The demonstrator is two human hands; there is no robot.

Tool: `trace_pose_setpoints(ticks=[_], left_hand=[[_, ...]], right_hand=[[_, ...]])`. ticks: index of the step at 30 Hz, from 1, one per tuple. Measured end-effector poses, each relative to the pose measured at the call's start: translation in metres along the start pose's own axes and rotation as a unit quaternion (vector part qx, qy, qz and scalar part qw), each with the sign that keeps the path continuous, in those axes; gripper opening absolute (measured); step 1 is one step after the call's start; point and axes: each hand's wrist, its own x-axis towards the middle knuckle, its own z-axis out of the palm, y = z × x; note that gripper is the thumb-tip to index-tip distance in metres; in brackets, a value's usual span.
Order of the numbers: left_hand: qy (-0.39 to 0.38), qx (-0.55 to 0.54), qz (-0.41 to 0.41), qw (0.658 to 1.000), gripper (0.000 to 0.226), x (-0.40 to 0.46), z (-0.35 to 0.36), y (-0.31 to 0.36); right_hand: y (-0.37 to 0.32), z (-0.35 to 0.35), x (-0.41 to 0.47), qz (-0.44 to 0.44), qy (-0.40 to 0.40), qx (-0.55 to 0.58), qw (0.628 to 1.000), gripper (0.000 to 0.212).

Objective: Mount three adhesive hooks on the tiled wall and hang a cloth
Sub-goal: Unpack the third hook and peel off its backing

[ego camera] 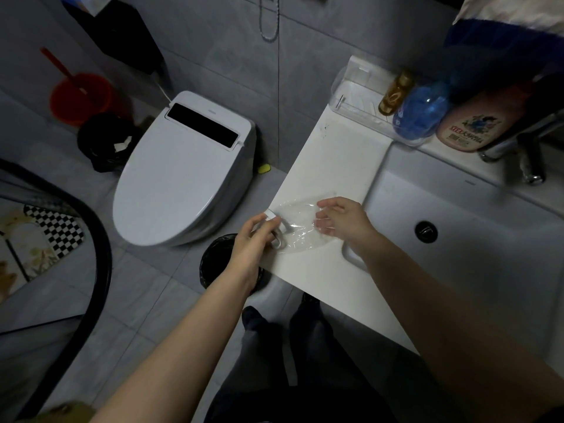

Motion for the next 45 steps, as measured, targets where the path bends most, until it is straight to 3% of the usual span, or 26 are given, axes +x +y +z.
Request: trace_pose_setpoints(ticks=[8, 14, 18, 24, 26, 29, 35, 39, 42, 45], left_hand=[[-0.017, 0.002, -0.021, 1.000, 0.041, 0.003, -0.008, -0.002], [-0.042, 0.016, -0.006, 0.999, 0.042, -0.001, -0.009, 0.001], [-0.063, -0.030, -0.007, 0.998, 0.018, -0.004, -0.007, 0.006], [-0.060, -0.066, 0.005, 0.996, 0.003, -0.007, -0.008, 0.011], [-0.078, -0.071, 0.013, 0.994, 0.008, -0.011, -0.007, 0.016], [-0.093, -0.104, 0.017, 0.990, 0.034, -0.015, -0.006, 0.018], [-0.088, -0.135, 0.078, 0.984, 0.023, -0.030, 0.005, 0.025], [-0.092, -0.151, 0.110, 0.978, 0.035, -0.039, 0.004, 0.032], [-0.099, -0.144, 0.142, 0.974, 0.039, -0.046, 0.001, 0.036], [-0.111, -0.141, 0.166, 0.970, 0.053, -0.053, -0.004, 0.042]], right_hand=[[-0.006, -0.004, 0.001, -0.002, -0.049, -0.014, 0.999, 0.036], [-0.007, -0.002, 0.003, -0.088, -0.031, -0.161, 0.982, 0.041], [-0.011, 0.000, -0.001, -0.084, -0.039, -0.126, 0.988, 0.043], [-0.026, -0.004, -0.018, -0.102, -0.058, -0.063, 0.991, 0.035], [-0.030, -0.005, -0.022, -0.119, -0.050, -0.060, 0.990, 0.033], [-0.036, -0.004, -0.029, -0.143, -0.029, -0.078, 0.986, 0.028], [-0.057, -0.001, -0.046, -0.177, 0.026, -0.076, 0.981, 0.021], [-0.069, 0.003, -0.057, -0.194, 0.069, -0.105, 0.973, 0.020], [-0.077, 0.006, -0.062, -0.186, 0.047, -0.139, 0.971, 0.009], [-0.085, 0.010, -0.068, -0.152, -0.005, -0.094, 0.984, 0.004]])
